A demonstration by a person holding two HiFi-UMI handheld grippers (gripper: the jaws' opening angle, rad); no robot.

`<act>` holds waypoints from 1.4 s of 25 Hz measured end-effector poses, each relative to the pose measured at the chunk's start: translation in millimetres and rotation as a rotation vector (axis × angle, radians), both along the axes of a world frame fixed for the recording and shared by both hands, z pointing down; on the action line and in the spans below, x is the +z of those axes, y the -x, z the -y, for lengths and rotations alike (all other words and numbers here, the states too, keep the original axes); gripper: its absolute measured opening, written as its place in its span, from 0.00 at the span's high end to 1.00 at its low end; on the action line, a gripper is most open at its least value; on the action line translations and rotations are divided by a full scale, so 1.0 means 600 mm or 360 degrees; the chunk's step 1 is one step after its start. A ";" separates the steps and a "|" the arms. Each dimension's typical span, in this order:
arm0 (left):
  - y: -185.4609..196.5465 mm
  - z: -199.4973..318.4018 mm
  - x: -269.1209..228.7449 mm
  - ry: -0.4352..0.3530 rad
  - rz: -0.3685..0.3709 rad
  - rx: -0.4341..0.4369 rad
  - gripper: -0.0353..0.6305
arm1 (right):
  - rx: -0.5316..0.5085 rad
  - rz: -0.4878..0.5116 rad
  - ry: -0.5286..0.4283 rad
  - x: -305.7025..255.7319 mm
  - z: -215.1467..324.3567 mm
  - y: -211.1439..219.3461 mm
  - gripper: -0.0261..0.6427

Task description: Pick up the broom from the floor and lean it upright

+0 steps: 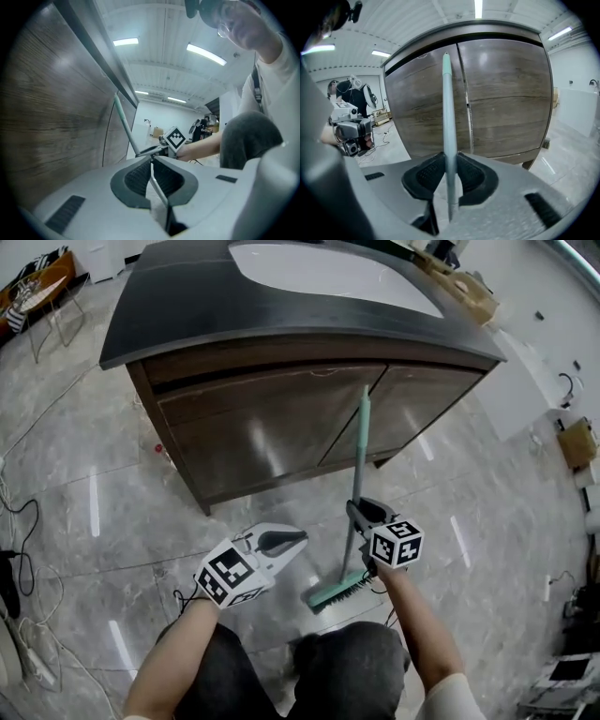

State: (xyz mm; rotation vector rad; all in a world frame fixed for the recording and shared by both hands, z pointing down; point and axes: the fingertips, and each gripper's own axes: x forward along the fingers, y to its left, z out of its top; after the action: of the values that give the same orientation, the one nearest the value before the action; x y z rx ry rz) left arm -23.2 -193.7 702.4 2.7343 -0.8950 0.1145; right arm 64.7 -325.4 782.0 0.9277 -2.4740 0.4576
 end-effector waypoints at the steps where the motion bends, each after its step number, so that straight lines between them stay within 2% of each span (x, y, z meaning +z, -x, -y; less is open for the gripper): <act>1: 0.007 0.001 0.000 0.0000 0.0005 -0.0016 0.93 | 0.0018 0.0008 0.0002 -0.005 0.004 0.004 0.84; 6: 0.016 -0.007 -0.002 -0.0024 0.0073 -0.0027 0.93 | 0.0091 0.0011 0.0035 -0.006 0.021 0.013 0.83; 10: 0.024 -0.012 -0.008 -0.0059 0.0135 -0.0017 0.93 | 0.0172 0.0072 0.0012 -0.015 0.032 0.014 0.84; 17: 0.051 -0.014 -0.017 -0.0063 0.0154 -0.0057 0.93 | 0.0187 0.0043 0.0001 -0.004 0.043 0.016 0.84; 21: 0.056 -0.019 -0.004 -0.0056 0.0216 -0.0058 0.93 | 0.0171 0.0021 -0.0053 -0.009 0.042 0.021 0.80; 27: 0.051 -0.021 -0.015 -0.0068 0.0187 -0.0060 0.93 | 0.0147 -0.0007 -0.0115 -0.031 0.038 0.024 0.74; 35: 0.045 -0.025 -0.025 -0.0087 0.0160 -0.0051 0.93 | 0.0127 -0.0080 -0.0220 -0.064 0.035 0.020 0.71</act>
State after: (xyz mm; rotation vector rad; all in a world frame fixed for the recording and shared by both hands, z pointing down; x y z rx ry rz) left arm -50.0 -178.4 687.4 2.7845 -0.9820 0.2263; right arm 52.8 -346.3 743.7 1.0828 -2.4547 0.2879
